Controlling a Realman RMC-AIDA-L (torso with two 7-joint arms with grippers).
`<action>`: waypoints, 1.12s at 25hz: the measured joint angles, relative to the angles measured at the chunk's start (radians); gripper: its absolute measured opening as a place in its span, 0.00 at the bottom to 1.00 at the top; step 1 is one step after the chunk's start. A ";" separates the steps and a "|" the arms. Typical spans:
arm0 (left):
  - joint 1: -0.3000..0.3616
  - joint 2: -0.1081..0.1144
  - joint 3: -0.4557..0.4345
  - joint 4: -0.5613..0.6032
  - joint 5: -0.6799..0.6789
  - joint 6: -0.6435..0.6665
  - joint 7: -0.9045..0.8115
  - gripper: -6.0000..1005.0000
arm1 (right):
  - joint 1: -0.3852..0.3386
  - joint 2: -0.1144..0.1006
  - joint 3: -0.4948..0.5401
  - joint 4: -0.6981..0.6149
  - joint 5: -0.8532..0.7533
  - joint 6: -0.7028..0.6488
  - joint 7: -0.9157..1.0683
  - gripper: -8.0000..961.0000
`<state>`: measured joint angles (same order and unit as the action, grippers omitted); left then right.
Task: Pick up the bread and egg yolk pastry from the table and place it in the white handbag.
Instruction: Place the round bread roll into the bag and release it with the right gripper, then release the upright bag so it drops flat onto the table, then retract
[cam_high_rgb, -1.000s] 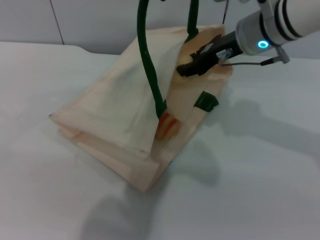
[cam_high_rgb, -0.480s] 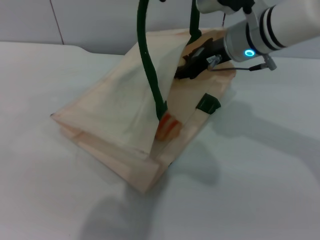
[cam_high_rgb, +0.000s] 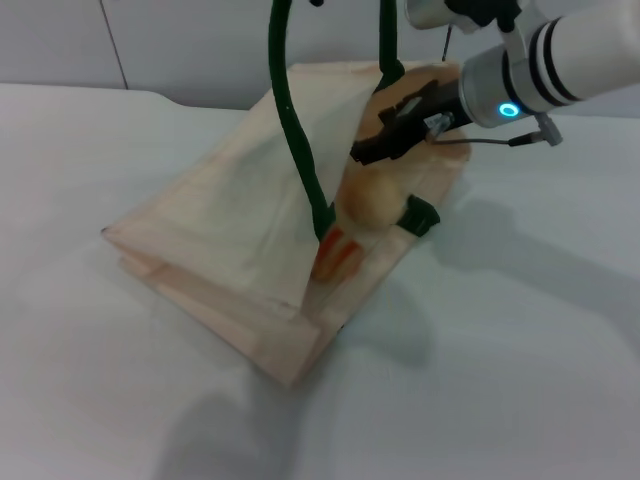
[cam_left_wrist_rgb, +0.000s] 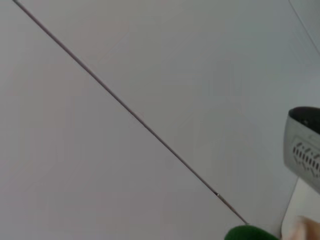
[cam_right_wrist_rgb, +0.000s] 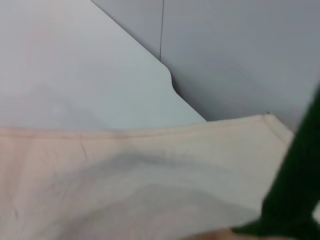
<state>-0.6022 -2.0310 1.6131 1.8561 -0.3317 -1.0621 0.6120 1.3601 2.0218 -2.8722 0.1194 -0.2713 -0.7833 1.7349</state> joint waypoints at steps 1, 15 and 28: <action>0.003 0.000 -0.003 -0.001 0.000 0.000 0.000 0.21 | -0.003 0.000 -0.002 0.002 -0.005 -0.007 0.005 0.64; 0.057 0.001 -0.038 -0.001 -0.008 0.052 -0.023 0.27 | -0.072 0.002 0.003 0.185 -0.200 -0.205 0.153 0.72; 0.061 0.002 -0.051 -0.023 -0.087 0.107 -0.089 0.32 | -0.103 0.001 -0.001 0.293 -0.159 -0.265 0.152 0.71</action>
<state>-0.5409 -2.0289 1.5616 1.8329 -0.4186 -0.9552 0.5231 1.2567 2.0232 -2.8731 0.4121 -0.4302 -1.0486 1.8867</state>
